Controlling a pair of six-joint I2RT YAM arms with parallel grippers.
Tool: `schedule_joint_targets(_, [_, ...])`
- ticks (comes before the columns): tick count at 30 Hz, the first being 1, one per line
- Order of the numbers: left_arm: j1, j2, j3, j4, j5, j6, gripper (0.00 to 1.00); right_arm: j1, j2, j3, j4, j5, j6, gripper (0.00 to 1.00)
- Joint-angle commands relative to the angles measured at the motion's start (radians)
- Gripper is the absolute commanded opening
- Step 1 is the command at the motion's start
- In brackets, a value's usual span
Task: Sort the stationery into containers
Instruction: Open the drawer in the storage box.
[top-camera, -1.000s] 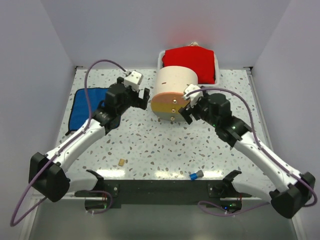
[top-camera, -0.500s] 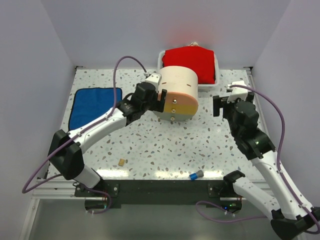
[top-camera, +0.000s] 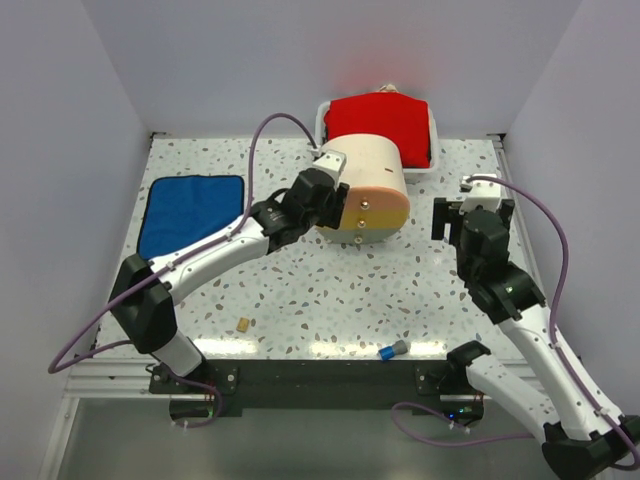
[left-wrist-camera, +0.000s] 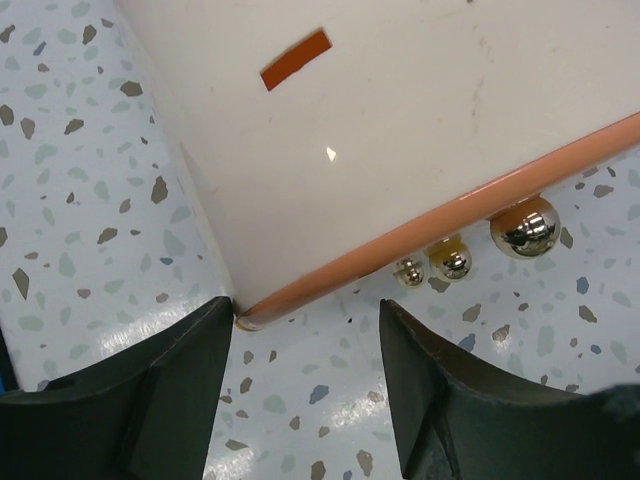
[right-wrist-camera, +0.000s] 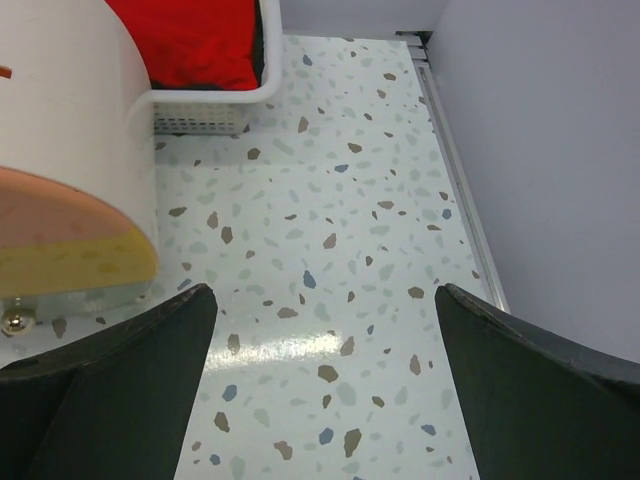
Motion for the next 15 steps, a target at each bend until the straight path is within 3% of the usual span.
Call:
schedule_joint_targets(1, [-0.013,-0.058,-0.021,-0.060,0.022,-0.045,0.69,-0.003,0.005,0.049,-0.009,0.034,0.004,0.95])
schedule_joint_targets(3, [-0.011,-0.062,-0.012,-0.115,-0.002,0.012,0.80,-0.003,-0.024,0.024,0.025,0.003,-0.010,0.95])
schedule_joint_targets(6, [-0.002,-0.087,-0.001,-0.177,0.057,0.124,0.80,-0.003,-0.043,-0.002,0.019,-0.043,-0.004,0.95])
schedule_joint_targets(9, [-0.003,-0.078,0.082,-0.295,0.123,0.098,0.80,-0.003,-0.018,0.019,-0.042,-0.025,0.082,0.95])
schedule_joint_targets(15, [-0.112,0.004,0.243,-0.214,0.073,0.035,0.62,-0.001,0.022,0.027,-0.058,0.052,0.124,0.93])
